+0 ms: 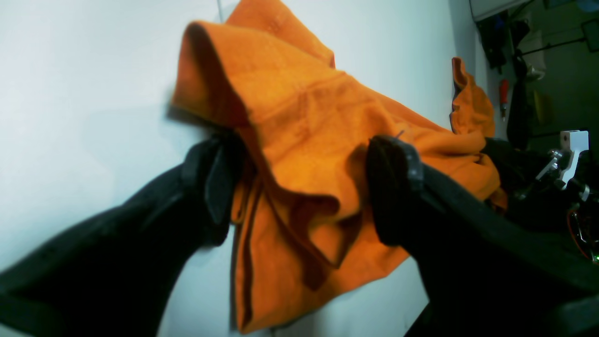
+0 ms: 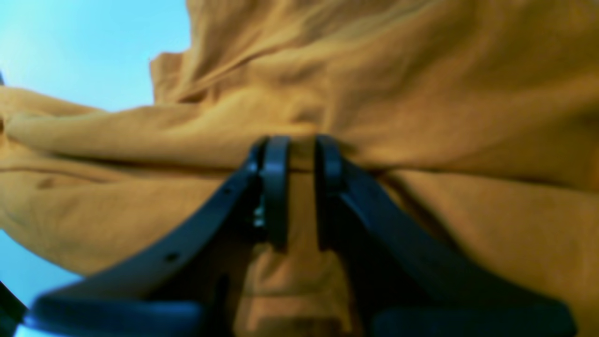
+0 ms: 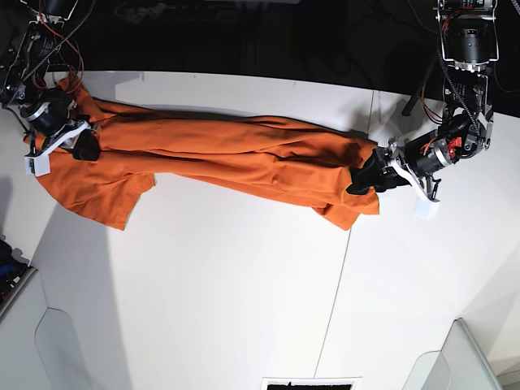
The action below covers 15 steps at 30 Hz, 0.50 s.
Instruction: Layout the t-shirt on the table in an organized manner, then fold the t-shirt properly
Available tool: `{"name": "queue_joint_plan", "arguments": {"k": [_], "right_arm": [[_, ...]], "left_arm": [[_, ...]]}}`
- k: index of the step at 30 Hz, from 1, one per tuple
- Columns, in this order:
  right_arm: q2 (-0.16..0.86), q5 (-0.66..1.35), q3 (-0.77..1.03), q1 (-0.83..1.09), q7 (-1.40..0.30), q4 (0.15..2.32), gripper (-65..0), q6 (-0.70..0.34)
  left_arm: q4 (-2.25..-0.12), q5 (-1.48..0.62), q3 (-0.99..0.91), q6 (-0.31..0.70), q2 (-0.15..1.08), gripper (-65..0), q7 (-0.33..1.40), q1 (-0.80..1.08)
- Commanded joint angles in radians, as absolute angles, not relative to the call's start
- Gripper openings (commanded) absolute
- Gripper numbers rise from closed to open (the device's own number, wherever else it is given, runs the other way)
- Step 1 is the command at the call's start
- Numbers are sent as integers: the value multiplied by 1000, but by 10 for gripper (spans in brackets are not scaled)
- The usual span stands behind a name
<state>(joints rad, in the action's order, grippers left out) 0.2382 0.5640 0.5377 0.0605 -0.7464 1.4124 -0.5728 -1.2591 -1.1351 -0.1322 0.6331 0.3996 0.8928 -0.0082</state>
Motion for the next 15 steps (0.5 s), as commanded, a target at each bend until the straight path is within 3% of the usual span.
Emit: {"name": "queue_joint_plan", "arguments": {"k": [1,9,11,12,15], "right_arm": [[252,542,531,56,-766,1415,-547,-572],[252,565,516,56,-766,1415,-547,-572],[252,565,516,56,-766,1415,-547,-572],[252,565,516,56,-766,1415,-547,-572],[252,566,516,56,-766,1415,-547,-572]], "left_arm": [[-1271,-1141,-123,641,413,-197,894,-17],[-1271,-1073,-30,641,413,-199,851,-17],[-1271,-1010,-29,641,413,-233,820,-17],[-1271,-989,-29,641,413,-298,809,-17],[-1271,-944,-29,640,413,-639,785,-17]]}}
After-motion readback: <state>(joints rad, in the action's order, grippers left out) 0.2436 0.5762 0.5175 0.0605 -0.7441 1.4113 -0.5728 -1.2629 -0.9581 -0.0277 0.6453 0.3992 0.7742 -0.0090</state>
